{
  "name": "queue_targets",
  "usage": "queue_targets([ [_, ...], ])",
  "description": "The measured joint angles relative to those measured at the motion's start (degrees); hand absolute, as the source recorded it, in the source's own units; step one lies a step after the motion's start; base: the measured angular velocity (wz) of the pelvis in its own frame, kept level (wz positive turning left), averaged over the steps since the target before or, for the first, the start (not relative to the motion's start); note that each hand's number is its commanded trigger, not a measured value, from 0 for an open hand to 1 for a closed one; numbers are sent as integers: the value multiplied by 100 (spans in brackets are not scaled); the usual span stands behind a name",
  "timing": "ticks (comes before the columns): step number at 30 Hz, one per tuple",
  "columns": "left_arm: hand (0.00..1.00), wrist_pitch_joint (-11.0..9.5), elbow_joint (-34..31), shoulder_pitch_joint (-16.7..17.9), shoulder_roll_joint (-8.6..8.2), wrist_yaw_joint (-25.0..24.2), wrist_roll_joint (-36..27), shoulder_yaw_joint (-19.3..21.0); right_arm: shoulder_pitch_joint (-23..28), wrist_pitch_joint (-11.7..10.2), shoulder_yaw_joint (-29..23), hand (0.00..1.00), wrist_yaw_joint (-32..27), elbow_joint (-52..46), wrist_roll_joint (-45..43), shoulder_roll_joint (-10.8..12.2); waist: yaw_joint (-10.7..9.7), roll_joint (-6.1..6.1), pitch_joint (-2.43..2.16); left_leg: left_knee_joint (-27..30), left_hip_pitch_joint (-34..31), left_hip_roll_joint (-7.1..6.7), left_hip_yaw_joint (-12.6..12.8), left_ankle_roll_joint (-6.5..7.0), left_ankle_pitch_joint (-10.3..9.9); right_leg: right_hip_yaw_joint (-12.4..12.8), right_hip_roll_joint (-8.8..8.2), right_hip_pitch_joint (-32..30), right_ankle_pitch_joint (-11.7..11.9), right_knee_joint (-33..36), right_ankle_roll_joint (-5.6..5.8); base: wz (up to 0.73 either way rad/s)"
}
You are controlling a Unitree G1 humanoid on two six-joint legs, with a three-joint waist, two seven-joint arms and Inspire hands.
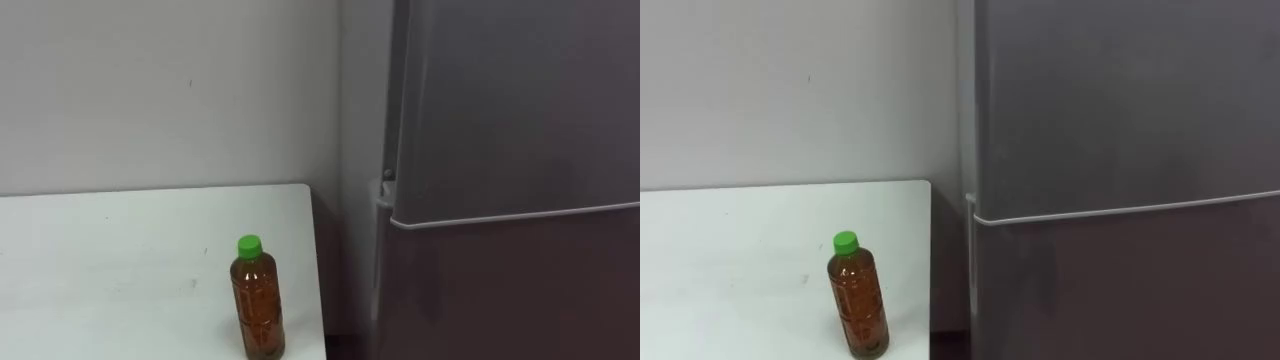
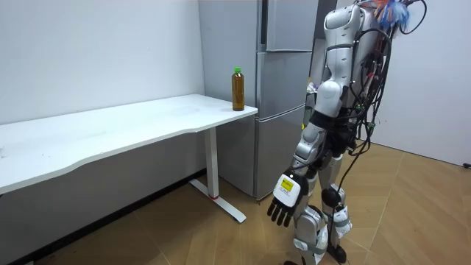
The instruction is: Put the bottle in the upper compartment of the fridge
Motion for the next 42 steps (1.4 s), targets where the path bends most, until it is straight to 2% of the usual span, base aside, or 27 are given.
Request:
queue_targets([
  [13,0,-78,3,16,7,-6,-103,0,17,-30,2,0,57,-44,2,-1,13,0,2,0,-20,2,1,3,-2,4,1,-17,0,3,1,0],
  [19,0,-203,3,27,30,84,-452,19,-1,-38,-14,0,156,-23,-2,-3,-3,0,1,1,-19,2,4,3,-2,2,3,-15,1,5,0,0],
  [23,0,-359,12,64,31,117,-940,25,81,-103,-11,0,187,-29,153,1,23,4,0,-2,1,2,9,3,-2,-4,3,7,1,-1,0,0],
  [27,0,-398,-1,152,32,119,-1583,60,107,-120,-9,0,178,-29,245,13,21,7,1,-30,10,3,17,4,-3,-16,5,1,1,-2,1,0],
  [32,0,-571,-54,143,33,374,-1938,161,75,-124,-98,0,180,47,207,9,16,23,2,-43,38,-1,-10,5,-4,-59,5,44,1,-3,1,3],
  [37,0,-704,-421,106,38,596,-2405,318,68,-126,-242,0,186,47,186,14,7,58,4,-78,57,-3,-19,5,-4,-82,3,78,0,-5,2,1],
  [42,0,-868,-976,-109,60,867,-2630,573,107,-177,-315,0,179,-36,-104,10,18,84,-1,-37,87,-4,-42,5,-4,-108,2,121,1,1,1,3],
])
